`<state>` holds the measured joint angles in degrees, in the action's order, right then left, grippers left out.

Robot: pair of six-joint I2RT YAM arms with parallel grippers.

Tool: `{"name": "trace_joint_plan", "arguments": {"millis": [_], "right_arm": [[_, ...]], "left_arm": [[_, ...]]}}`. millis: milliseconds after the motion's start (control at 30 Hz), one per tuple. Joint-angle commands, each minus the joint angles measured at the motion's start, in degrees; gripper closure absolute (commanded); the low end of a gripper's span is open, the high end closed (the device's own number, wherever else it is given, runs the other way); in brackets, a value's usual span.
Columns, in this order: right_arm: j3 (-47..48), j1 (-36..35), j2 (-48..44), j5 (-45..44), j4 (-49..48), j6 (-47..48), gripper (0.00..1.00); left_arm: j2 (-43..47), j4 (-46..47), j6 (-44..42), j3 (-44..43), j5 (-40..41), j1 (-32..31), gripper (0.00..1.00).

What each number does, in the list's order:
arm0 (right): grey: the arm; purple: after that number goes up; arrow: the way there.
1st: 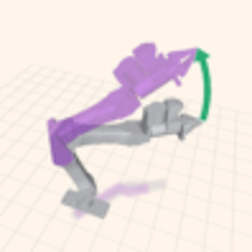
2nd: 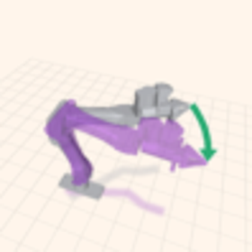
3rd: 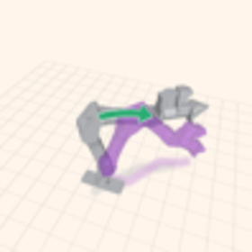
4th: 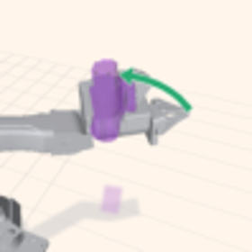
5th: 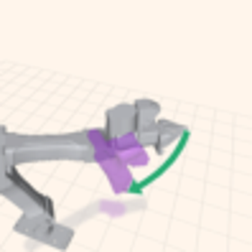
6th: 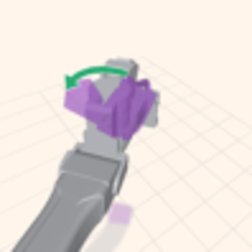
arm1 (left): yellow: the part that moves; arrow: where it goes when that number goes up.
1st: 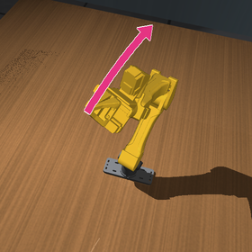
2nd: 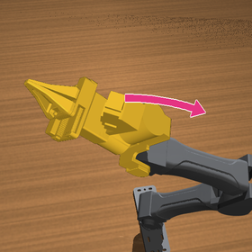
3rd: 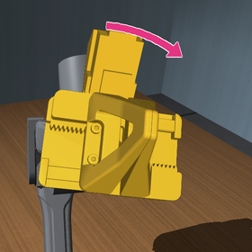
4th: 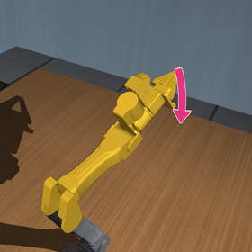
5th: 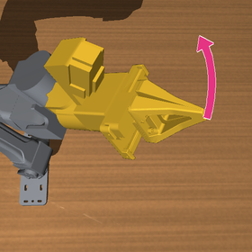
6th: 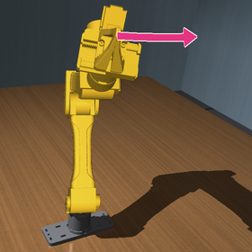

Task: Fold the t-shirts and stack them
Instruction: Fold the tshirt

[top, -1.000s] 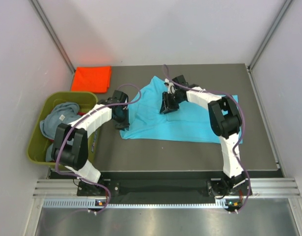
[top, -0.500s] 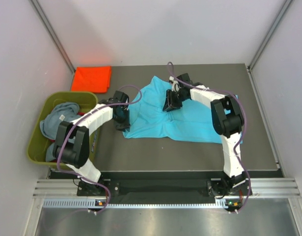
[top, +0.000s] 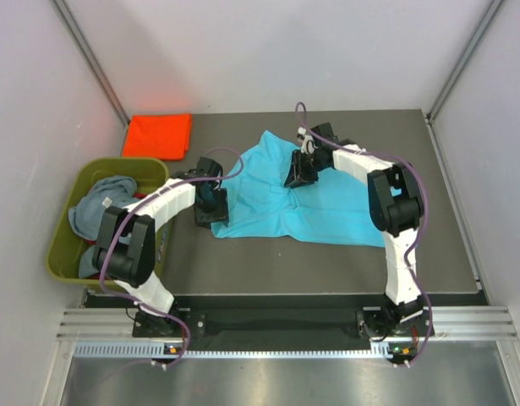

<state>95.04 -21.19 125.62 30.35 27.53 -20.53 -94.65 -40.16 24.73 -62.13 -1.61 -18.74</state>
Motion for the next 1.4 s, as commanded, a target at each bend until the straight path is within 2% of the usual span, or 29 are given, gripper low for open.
{"name": "trace_joint_plan", "arguments": {"millis": [0,167,267,400,433,467,933,1367], "right_arm": [[1.6,0.2,-0.1,1.9,-1.3,-0.1,0.69],[1.5,-0.1,0.8,2.4,-1.8,-0.6,0.71],[0.7,-0.1,0.0,2.2,-1.7,-0.5,0.71],[0.1,-0.1,-1.5,1.6,-0.7,0.1,0.7],[-0.3,-0.1,-1.8,1.6,-0.7,0.2,0.7],[-0.4,-0.2,-2.0,1.6,-0.7,0.1,0.7],[-0.6,-3.1,-1.8,4.5,-3.4,-1.6,0.69],[3.9,-3.7,2.3,0.3,-0.4,-0.4,0.7]], "left_arm": [[0.0,0.6,1.5,0.3,1.1,0.3,0.4],[-3.5,1.7,1.4,0.8,1.1,0.5,0.4],[-5.3,3.0,1.5,1.3,0.8,1.2,0.45],[-6.9,1.0,1.0,0.9,3.6,3.2,0.72],[-6.7,0.5,0.7,1.0,4.9,3.6,0.95],[-6.3,0.2,0.4,1.7,5.5,4.0,1.0],[-1.5,-1.1,0.8,5.6,5.5,4.7,1.0],[-1.1,-0.4,0.4,5.0,4.2,4.7,1.0]]}}
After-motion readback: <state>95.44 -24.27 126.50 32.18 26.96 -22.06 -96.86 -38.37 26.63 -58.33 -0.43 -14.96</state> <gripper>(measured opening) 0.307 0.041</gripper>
